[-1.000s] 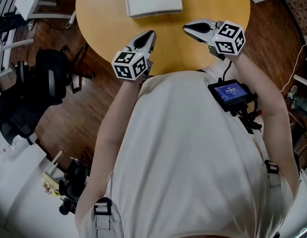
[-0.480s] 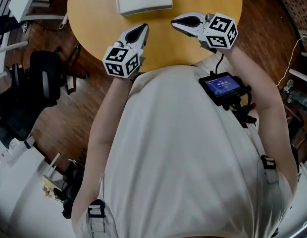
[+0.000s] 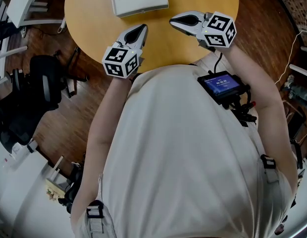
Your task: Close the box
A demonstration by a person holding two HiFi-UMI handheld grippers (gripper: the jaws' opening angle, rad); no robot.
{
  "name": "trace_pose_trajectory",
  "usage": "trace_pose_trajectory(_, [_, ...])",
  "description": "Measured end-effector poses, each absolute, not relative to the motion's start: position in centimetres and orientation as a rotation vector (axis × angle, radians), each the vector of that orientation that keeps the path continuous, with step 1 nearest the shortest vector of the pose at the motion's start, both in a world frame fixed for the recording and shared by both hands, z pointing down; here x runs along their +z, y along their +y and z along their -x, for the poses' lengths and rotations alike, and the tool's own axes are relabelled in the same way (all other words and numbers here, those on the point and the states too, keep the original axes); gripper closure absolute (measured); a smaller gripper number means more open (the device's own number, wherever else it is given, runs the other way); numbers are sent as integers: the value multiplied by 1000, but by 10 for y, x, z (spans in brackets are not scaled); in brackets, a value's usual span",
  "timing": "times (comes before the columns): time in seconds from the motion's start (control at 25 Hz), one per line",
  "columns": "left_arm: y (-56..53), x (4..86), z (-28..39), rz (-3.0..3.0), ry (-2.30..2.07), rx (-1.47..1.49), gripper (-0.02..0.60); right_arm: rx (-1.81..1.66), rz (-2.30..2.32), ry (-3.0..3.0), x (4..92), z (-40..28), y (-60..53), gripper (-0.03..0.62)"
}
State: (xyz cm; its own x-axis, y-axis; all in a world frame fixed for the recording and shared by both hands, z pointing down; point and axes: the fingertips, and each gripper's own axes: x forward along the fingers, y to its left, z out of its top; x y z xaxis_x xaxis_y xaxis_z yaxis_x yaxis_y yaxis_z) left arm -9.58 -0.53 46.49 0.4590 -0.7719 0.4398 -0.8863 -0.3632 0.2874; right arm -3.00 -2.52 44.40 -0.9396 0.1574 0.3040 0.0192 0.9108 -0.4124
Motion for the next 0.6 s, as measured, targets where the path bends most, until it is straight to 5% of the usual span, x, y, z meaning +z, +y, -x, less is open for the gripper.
trace_pose_trajectory(0.6, [-7,470,98,-2198,-1380,312,581,588,128,-2737,443,29,-25,594])
